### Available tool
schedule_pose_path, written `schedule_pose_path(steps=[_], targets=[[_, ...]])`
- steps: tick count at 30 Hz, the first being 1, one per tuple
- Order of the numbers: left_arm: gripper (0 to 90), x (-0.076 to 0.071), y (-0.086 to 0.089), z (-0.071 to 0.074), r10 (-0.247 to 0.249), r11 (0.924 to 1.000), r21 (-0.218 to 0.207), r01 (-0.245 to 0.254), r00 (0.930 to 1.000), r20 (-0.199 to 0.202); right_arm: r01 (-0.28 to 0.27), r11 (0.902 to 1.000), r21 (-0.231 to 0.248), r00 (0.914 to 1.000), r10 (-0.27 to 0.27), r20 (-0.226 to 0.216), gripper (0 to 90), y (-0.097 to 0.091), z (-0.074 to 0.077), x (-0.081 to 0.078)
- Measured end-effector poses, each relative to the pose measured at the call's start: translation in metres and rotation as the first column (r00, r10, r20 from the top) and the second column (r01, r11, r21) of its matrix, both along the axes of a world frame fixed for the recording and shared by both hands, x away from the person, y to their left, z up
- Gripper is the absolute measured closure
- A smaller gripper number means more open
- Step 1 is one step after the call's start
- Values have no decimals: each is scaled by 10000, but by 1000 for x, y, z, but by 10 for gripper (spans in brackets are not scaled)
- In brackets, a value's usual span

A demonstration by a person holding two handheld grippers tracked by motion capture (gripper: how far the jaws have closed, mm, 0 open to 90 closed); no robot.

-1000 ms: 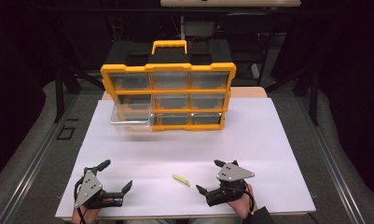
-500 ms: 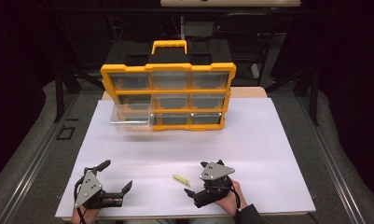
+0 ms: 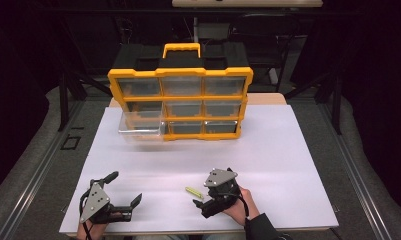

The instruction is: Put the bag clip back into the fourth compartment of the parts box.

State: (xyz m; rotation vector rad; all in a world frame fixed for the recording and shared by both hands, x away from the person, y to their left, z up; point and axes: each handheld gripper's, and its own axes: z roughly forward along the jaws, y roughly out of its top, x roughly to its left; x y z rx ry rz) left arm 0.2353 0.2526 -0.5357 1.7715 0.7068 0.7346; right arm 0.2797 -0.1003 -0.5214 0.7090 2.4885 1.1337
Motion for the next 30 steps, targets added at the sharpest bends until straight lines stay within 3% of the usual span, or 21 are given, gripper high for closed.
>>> schedule_pose_path(steps=[18, 30], targets=[[0, 0, -1, 0, -46, 10000, 47, 46, 10000, -8, -256, 9965, -792, 9986, 217, -491, 30, 17, -4, 10], [0, 0, 0, 0, -46, 10000, 58, 46, 10000, -29, -312, 9889, -1451, 9959, 184, -884, 162, 27, -4, 15]])
